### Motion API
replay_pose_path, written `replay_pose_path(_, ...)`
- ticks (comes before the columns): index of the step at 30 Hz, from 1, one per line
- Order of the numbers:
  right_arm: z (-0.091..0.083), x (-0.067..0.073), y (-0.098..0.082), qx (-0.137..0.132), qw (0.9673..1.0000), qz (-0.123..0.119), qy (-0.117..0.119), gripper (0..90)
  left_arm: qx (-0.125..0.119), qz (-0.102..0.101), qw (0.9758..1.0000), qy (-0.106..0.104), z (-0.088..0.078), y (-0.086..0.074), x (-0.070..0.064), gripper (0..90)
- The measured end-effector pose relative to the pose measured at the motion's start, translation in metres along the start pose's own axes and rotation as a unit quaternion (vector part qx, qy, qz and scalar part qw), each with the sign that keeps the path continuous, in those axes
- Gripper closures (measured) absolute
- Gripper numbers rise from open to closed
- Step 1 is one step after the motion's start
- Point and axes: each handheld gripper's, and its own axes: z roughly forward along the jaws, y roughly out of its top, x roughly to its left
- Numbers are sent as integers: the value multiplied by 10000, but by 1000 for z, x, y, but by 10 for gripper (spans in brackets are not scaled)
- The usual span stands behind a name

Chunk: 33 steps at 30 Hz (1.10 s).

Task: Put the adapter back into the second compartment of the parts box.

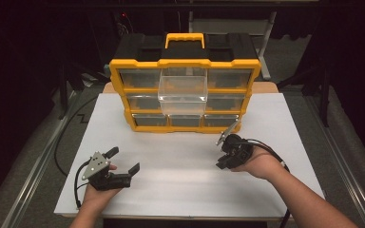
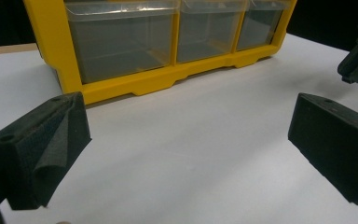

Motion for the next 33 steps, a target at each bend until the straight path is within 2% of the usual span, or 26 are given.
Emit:
replay_pose_path(3, -2, -1, 1, 1, 10000, -5, 34, 774, 21, 45, 10000, 13, -1, 0, -1, 3)
replay_pose_path(8, -5, -3, 2, 56, 9999, 15, 117, 774, 26, 11, 10000, 16, -1, -1, -1, 2)
replay_pose_path(14, -11, -3, 6, 157, 9997, -91, 174, 775, 29, 37, 10000, -10, -1, -1, -1, 3)
replay_pose_path(33, -40, -2, 20, 317, 9989, -243, 256, 775, 25, 69, 10000, 2, 0, 0, -1, 2)
